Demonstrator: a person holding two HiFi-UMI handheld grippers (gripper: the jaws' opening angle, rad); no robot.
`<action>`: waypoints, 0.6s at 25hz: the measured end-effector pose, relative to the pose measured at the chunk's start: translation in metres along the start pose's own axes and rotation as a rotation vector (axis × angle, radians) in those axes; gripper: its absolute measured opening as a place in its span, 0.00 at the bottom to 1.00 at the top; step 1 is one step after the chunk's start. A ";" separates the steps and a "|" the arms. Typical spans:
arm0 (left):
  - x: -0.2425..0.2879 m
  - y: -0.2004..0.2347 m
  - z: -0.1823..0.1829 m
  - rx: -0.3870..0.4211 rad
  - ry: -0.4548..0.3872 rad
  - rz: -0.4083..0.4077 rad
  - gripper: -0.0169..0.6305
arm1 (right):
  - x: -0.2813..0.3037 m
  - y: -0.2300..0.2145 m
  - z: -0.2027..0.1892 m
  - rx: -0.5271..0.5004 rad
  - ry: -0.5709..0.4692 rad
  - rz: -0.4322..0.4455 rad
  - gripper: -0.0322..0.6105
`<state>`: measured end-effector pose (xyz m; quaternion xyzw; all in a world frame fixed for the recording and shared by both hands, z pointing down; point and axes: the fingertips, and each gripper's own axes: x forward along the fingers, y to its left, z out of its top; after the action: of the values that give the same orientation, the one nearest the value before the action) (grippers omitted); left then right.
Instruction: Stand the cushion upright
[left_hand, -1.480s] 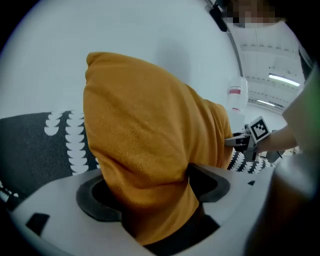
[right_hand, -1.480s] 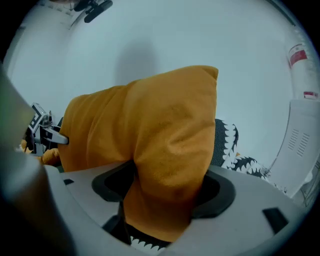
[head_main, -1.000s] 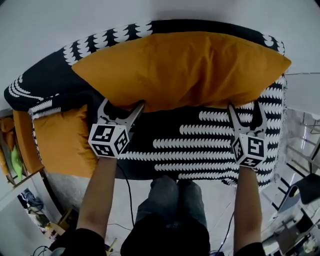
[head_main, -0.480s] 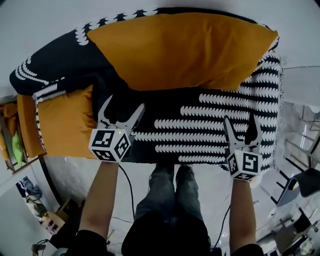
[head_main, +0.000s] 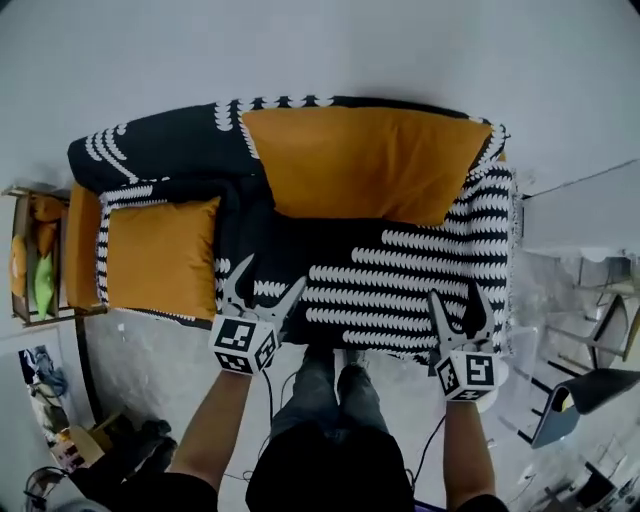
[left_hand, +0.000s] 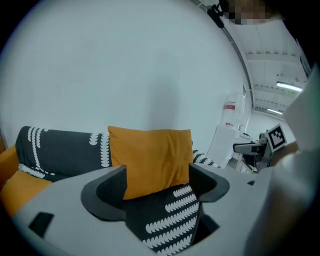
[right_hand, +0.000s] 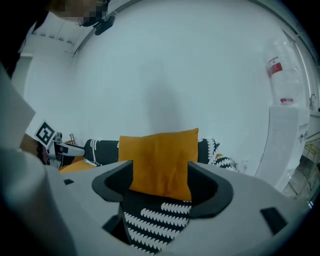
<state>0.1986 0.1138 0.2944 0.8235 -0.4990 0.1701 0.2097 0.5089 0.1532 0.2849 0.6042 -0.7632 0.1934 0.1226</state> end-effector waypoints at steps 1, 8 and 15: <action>-0.012 -0.007 0.010 0.006 -0.009 -0.001 0.65 | -0.012 0.001 0.012 -0.005 -0.014 0.002 0.58; -0.098 -0.045 0.097 0.038 -0.141 0.039 0.63 | -0.070 0.008 0.113 -0.005 -0.146 0.058 0.46; -0.173 -0.059 0.137 0.104 -0.238 0.094 0.63 | -0.086 0.087 0.166 -0.052 -0.230 0.255 0.47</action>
<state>0.1837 0.1977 0.0827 0.8232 -0.5491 0.1064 0.0976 0.4526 0.1723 0.0869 0.5175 -0.8473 0.1170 0.0248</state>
